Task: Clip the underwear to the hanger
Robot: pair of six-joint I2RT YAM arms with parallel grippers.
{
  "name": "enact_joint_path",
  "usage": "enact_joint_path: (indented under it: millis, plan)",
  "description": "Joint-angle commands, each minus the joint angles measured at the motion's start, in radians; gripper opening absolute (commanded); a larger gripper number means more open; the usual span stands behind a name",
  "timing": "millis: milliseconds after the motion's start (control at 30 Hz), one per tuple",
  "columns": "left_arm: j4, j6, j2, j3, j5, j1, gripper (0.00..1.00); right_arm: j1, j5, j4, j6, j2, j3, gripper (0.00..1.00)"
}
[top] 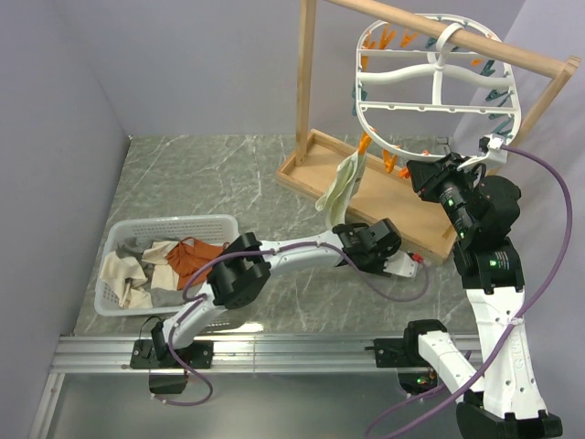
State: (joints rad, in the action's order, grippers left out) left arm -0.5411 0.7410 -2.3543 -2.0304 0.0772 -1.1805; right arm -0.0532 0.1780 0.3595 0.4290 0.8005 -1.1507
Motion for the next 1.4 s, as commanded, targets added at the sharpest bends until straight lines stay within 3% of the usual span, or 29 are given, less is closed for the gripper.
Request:
enact_joint_path:
  millis: [0, 33, 67, 267, 400, 533, 633, 800, 1033, 1367]
  plan:
    - [0.035, 0.063, 0.177, 0.114, -0.067, -0.004, 0.57, 0.006, 0.006, -0.03, -0.007, 0.0, -0.009, 0.0]
    - [0.002, 0.081, 0.206, 0.165, -0.097, -0.004, 0.7, 0.004, 0.008, -0.031, -0.006, 0.003, -0.01, 0.0]
    - [-0.028, 0.096, 0.267, 0.192, -0.178, -0.002, 0.75, 0.004, 0.008, -0.033, -0.007, 0.005, -0.012, 0.0]
    - [-0.235, 0.371, 0.614, 0.494, -0.372, 0.001, 0.92, 0.004, 0.015, -0.044, -0.003, 0.008, -0.009, 0.0]
    - [-0.272, 0.714, 0.877, 0.683, -0.438, 0.053, 0.98, 0.004, 0.02, -0.048, 0.001, 0.009, -0.01, 0.0]
    - [-0.14, 0.977, 1.044, 0.815, -0.513, 0.146, 0.99, 0.003, 0.025, -0.057, 0.005, 0.012, -0.009, 0.0]
    - [-0.079, 1.072, 1.014, 0.744, -0.549, 0.191, 0.99, 0.003, 0.026, -0.059, 0.01, 0.016, -0.009, 0.0]
    - [-0.022, 1.104, 0.862, 0.587, -0.574, 0.199, 0.99, 0.003, 0.026, -0.057, 0.011, 0.02, -0.014, 0.0]
    - [-0.011, 1.241, 0.713, 0.542, -0.55, 0.188, 0.99, 0.004, 0.023, -0.053, 0.007, 0.017, -0.012, 0.0]
    - [0.029, 1.4, 0.616, 0.547, -0.436, 0.206, 0.99, 0.004, 0.026, -0.056, 0.011, 0.012, -0.003, 0.0]
